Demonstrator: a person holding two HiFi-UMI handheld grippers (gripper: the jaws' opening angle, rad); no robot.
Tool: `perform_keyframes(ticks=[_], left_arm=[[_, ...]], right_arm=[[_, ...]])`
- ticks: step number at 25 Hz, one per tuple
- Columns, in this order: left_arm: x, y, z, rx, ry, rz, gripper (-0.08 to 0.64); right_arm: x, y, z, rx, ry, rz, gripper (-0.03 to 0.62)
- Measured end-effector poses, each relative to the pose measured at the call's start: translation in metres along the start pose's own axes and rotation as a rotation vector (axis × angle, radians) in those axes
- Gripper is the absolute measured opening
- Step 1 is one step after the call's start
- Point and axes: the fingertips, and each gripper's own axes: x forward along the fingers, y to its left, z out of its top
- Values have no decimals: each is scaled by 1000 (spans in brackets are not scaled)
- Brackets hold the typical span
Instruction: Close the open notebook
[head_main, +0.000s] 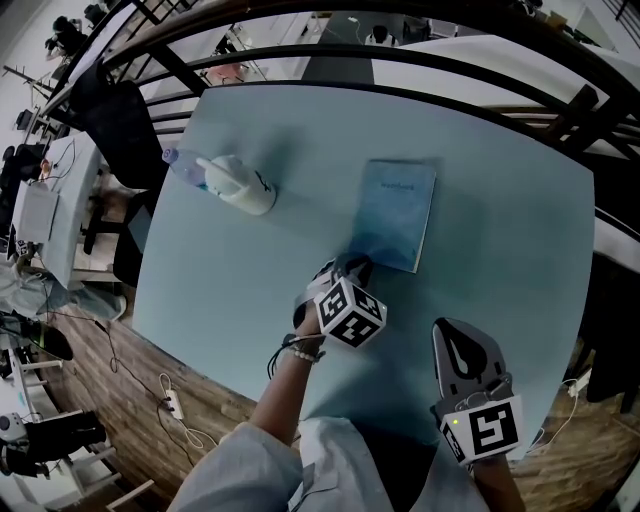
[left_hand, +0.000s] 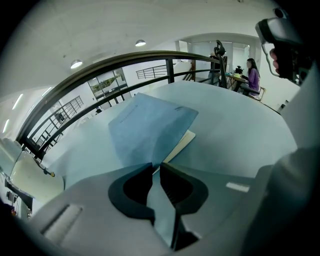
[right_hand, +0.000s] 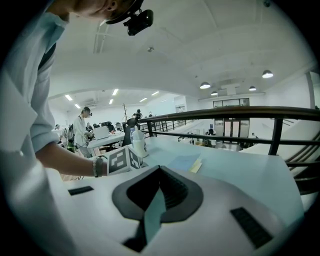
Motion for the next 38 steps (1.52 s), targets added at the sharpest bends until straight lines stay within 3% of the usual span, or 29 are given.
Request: perform_keyframes(ticks=[17,24,38], left_arm=[[-41,-23,0,-188,-83,-34,38],[-89,-30,37,-292,-259,-32,37],[-202,-59,100,-288,-520,-4,21]], right_arm=[[-31,10,16,-42,-56,-11,2],[-52,12,22,-68,-91,-23,2],[-99,17,42,-110,-184,-46,2]])
